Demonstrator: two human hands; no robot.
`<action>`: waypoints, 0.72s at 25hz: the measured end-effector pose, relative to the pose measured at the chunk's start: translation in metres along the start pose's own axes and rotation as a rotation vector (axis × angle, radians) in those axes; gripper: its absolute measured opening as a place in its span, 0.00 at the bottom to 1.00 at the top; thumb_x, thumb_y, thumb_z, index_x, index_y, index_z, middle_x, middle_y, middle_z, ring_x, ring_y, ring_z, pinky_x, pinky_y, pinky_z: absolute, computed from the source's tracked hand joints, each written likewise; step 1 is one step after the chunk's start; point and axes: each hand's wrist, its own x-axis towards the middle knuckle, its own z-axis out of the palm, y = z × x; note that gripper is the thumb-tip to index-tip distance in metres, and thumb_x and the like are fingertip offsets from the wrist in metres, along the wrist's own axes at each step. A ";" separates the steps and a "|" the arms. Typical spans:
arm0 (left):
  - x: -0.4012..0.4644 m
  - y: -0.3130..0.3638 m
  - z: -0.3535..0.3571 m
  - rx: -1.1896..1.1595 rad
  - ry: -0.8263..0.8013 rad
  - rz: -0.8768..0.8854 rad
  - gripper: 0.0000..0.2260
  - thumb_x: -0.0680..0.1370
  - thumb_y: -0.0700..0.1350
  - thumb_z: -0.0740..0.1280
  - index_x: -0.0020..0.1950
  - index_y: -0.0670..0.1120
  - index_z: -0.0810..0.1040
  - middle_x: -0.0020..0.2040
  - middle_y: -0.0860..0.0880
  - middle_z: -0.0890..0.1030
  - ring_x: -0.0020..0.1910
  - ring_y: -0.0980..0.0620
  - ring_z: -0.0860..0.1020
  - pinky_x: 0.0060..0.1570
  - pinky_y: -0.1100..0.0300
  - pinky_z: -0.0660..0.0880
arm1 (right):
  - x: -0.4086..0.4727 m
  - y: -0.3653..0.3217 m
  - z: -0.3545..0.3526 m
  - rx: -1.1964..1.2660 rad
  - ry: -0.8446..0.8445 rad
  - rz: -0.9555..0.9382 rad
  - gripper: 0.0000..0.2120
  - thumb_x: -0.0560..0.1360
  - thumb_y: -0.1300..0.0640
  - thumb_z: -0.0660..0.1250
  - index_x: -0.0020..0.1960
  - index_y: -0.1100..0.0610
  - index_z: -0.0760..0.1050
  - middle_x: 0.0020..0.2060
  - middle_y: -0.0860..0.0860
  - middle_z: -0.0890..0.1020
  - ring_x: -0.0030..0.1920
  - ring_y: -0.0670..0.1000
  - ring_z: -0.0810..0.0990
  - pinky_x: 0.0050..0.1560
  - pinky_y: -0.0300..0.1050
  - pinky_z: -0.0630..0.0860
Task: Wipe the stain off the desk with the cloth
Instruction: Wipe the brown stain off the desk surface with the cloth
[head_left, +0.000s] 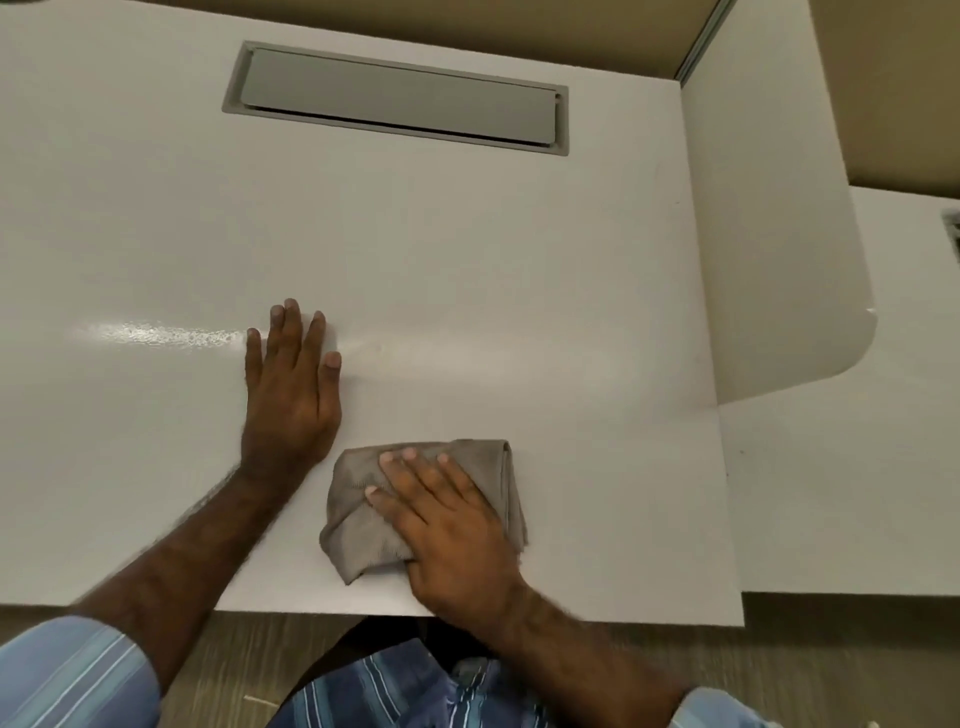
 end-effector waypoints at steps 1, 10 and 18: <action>0.000 0.000 0.000 0.001 0.008 0.012 0.23 0.90 0.47 0.53 0.83 0.38 0.66 0.86 0.36 0.61 0.87 0.39 0.57 0.85 0.34 0.53 | 0.012 0.013 -0.007 -0.016 -0.006 -0.006 0.32 0.77 0.56 0.67 0.80 0.52 0.70 0.83 0.52 0.67 0.85 0.55 0.60 0.85 0.59 0.55; -0.008 -0.002 0.004 0.178 0.116 0.182 0.21 0.90 0.46 0.58 0.78 0.34 0.72 0.80 0.32 0.70 0.83 0.34 0.66 0.82 0.31 0.58 | 0.027 0.196 -0.096 -0.184 0.237 0.648 0.37 0.71 0.64 0.65 0.81 0.56 0.69 0.80 0.59 0.71 0.82 0.65 0.66 0.83 0.64 0.56; 0.002 0.014 -0.013 0.055 0.002 0.205 0.22 0.89 0.47 0.57 0.79 0.35 0.72 0.80 0.34 0.72 0.83 0.37 0.66 0.85 0.34 0.54 | 0.028 0.115 -0.056 -0.214 0.531 0.841 0.24 0.78 0.61 0.65 0.74 0.56 0.78 0.76 0.59 0.77 0.77 0.63 0.75 0.79 0.63 0.67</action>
